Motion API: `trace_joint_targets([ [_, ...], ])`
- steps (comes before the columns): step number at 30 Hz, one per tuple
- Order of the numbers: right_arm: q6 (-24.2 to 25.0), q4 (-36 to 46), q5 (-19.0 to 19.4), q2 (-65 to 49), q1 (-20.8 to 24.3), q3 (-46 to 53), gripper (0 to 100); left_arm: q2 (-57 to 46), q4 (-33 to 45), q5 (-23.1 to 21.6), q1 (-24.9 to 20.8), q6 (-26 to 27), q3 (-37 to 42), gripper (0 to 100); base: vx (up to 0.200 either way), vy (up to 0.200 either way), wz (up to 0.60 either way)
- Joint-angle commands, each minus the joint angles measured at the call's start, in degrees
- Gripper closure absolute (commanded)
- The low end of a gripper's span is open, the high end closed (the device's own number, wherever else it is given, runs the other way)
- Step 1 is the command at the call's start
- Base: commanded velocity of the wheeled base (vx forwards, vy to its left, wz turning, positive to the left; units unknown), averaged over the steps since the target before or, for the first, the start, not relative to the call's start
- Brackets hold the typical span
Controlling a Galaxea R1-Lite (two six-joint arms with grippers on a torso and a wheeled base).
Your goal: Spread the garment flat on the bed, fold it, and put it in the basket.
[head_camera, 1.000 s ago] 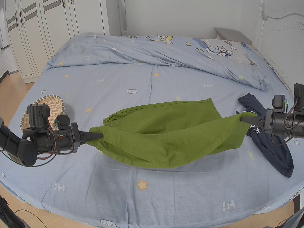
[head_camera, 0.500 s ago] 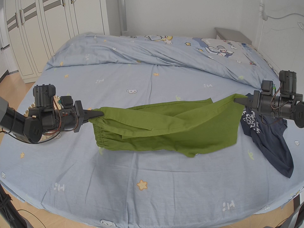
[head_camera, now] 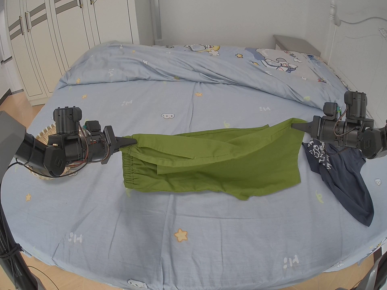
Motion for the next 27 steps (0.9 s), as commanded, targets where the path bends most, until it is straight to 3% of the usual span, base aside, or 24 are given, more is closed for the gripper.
trace_joint_targets([
  [1, -1.2, -1.3, -0.1, 2.0, -0.5, 0.1, 100, 1.5, -1.0, -0.1, -0.1, 0.3, -2.0, 100, 0.000, 0.000, 0.00],
  [27, -0.9, -11.5, -3.3, 9.3, 0.0, -5.0, 100, 8.2, -7.1, 0.4, 0.7, 0.1, -4.1, 100, 0.000, 0.000, 0.00],
])
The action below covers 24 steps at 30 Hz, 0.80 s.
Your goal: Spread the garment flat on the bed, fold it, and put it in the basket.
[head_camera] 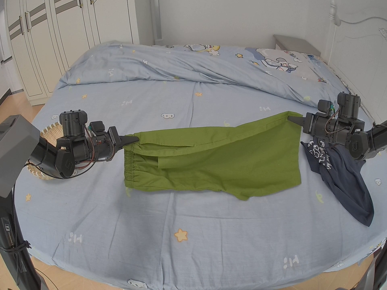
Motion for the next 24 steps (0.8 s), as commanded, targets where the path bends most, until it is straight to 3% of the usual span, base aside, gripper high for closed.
trace_joint_targets([
  [1, 0.0, -0.4, -0.3, 1.8, 0.3, -1.3, 100, 0.9, -0.1, 0.1, 0.0, 0.0, 0.1, 100, 0.000, 0.000, 0.00],
  [4, 0.1, -0.7, -2.7, 3.1, 1.1, -3.6, 100, 1.0, -0.2, 0.2, 0.1, 0.1, 0.2, 100, 0.000, 0.000, 0.00],
  [15, 0.3, -0.3, -4.6, 5.4, 2.9, -6.9, 100, 1.4, -1.5, 0.3, 0.5, 0.0, 0.4, 100, 0.000, 0.000, 0.00],
  [16, 0.3, -0.5, -5.0, 5.6, 2.9, -7.3, 0, 1.6, -1.5, 0.3, 0.4, 0.0, 0.3, 100, 0.000, 0.000, 0.00],
  [17, 0.3, -0.3, -5.0, 5.8, 2.8, -7.5, 0, 2.0, -1.5, 0.5, 0.4, 0.0, 0.0, 100, 0.000, 0.000, 0.00],
  [18, 0.3, -0.3, -5.0, 5.9, 2.8, -7.7, 0, 2.0, -1.5, 0.5, 0.5, 0.0, 0.0, 0, 0.000, 0.000, 0.00],
  [24, 0.5, -1.0, -5.8, 7.2, 2.8, -8.1, 0, 3.9, -1.5, 3.7, 0.4, -0.7, -2.2, 0, 0.000, 0.000, 0.00],
])
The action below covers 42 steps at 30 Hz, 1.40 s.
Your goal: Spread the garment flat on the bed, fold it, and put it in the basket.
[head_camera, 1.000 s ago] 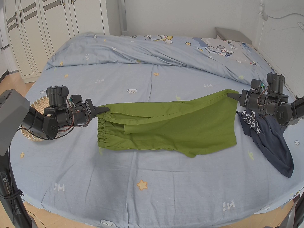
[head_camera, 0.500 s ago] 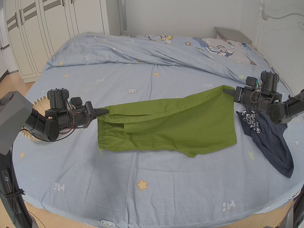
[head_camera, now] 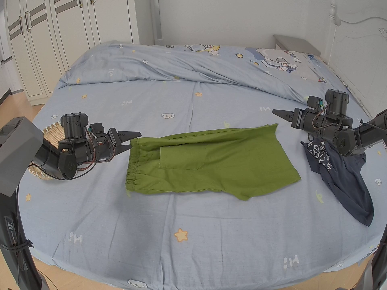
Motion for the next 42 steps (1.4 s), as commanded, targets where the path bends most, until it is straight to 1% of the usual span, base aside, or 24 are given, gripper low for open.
trace_joint_targets([
  [1, 0.1, 0.0, -0.2, 1.2, 0.0, 0.2, 0, 2.1, 0.1, 2.4, -0.1, -0.5, -1.9, 0, 0.000, 0.000, 0.00],
  [4, 0.4, 0.0, -0.1, 1.1, -0.4, 1.5, 0, 3.2, -0.2, 3.9, -0.1, -1.4, -2.7, 0, 0.000, 0.000, 0.00],
  [6, 0.4, 0.0, -0.1, 1.1, -0.4, 1.5, 0, 3.2, -0.2, 3.9, -0.1, -1.4, -2.7, 0, 0.000, 0.000, 0.00],
  [8, 0.6, -1.7, 0.0, 0.7, -1.5, 4.6, 0, 2.9, -0.8, 3.8, 0.1, -3.6, -2.3, 0, 0.000, 0.000, 0.00],
  [10, 0.8, -2.0, 0.1, 0.5, -1.7, 5.7, 0, 2.7, -0.8, 3.8, 0.1, -4.0, -2.1, 0, 0.000, 0.000, 0.00],
  [11, 1.6, -2.6, 0.7, -0.1, -3.0, 8.2, 0, 2.3, -0.9, 3.4, 0.8, -4.2, -0.8, 0, 0.000, 0.000, 0.00],
  [13, 2.8, -2.9, 1.5, -0.4, -4.3, 10.2, 0, 0.7, -1.0, 2.8, 1.7, -4.2, 0.9, 0, 0.000, 0.000, 0.00],
  [15, 4.4, -3.0, 2.8, -0.8, -5.3, 11.8, 0, 0.0, -1.1, 1.6, 2.3, -3.7, 2.6, 0, 0.000, 0.000, 0.00],
  [17, 4.4, -3.0, 2.8, -0.8, -5.3, 11.8, 0, 0.0, -1.1, 1.6, 2.3, -3.7, 2.6, 0, 0.000, 0.000, 0.00],
  [18, 6.4, -2.3, 5.4, -2.3, -6.3, 13.3, 0, 0.1, -1.0, 0.5, 3.6, -3.3, 3.8, 0, 0.000, 0.000, 0.00],
  [19, 7.1, -2.1, 6.4, -2.7, -6.4, 13.9, 0, 0.1, -0.9, 0.5, 3.7, -3.1, 4.9, 0, 0.000, 0.000, 0.00],
  [22, 7.6, -1.7, 7.4, -2.5, -7.4, 14.0, 0, 0.2, -0.9, 0.4, 3.8, -3.1, 6.1, 0, 0.000, 0.000, 0.00],
  [23, 8.6, -0.8, 9.4, -2.0, -8.7, 13.4, 0, 0.3, -0.5, 0.5, 3.8, -3.0, 7.1, 0, 0.000, 0.000, 0.00],
  [25, 10.0, 0.1, 11.6, -0.8, -9.5, 12.2, 0, 1.4, -1.0, 0.5, 3.7, -2.7, 8.2, 0, 0.000, 0.000, 0.00],
  [27, 11.5, 0.4, 12.8, 1.1, -9.9, 11.2, 0, 2.4, -0.9, 0.6, 3.3, -2.1, 8.6, 0, 0.000, 0.000, 0.00],
  [32, 12.3, 0.4, 13.1, 2.7, -11.2, 10.5, 0, 4.5, -0.5, 1.0, 2.6, -2.4, 8.8, 0, 0.000, 0.000, 0.00],
  [34, 12.3, 0.4, 13.2, 2.8, -11.2, 10.5, 0, 5.1, -0.2, 1.2, 1.2, -2.5, 8.7, 0, 0.000, 0.000, 0.00],
  [42, 12.4, 0.4, 13.8, 2.8, -11.2, 10.7, 0, 5.7, -0.1, 1.8, -1.4, -2.9, 8.7, 0, 0.000, 0.000, 0.00],
])
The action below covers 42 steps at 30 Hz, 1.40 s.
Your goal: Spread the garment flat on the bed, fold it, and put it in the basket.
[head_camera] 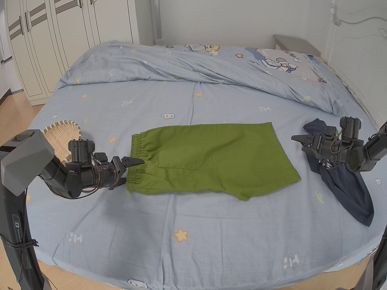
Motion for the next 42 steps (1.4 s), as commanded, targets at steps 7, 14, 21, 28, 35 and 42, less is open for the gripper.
trace_joint_targets([
  [7, -0.2, -0.2, 0.0, 0.3, 0.1, 0.3, 0, 1.0, 0.1, 0.0, -1.8, -0.3, -1.3, 0, 0.000, 0.000, 0.00],
  [14, -0.5, -0.1, 0.0, 1.3, 0.1, 0.5, 0, 0.7, 0.0, -0.1, -1.8, -0.3, -0.9, 100, 0.000, 0.000, 0.00],
  [21, -0.5, -0.2, 0.2, 4.2, 0.3, 0.4, 0, 0.2, 0.1, -0.4, -0.7, -0.4, 0.2, 100, 0.000, 0.000, 0.00],
  [28, -0.4, 0.1, 1.5, 6.4, 0.4, -2.6, 0, 0.2, 0.1, -0.8, -0.4, -0.4, 0.1, 100, 0.000, 0.000, 0.00],
  [35, -1.7, 7.4, 1.8, 8.0, 0.5, -6.5, 0, -0.3, 0.2, -0.8, -0.4, -0.4, 0.3, 100, 0.000, 0.000, 0.00],
  [42, -3.7, 8.8, 1.7, 9.9, 2.1, -6.4, 0, -0.5, 0.0, -0.8, -0.4, -1.3, 0.2, 100, 0.000, 0.000, 0.00],
])
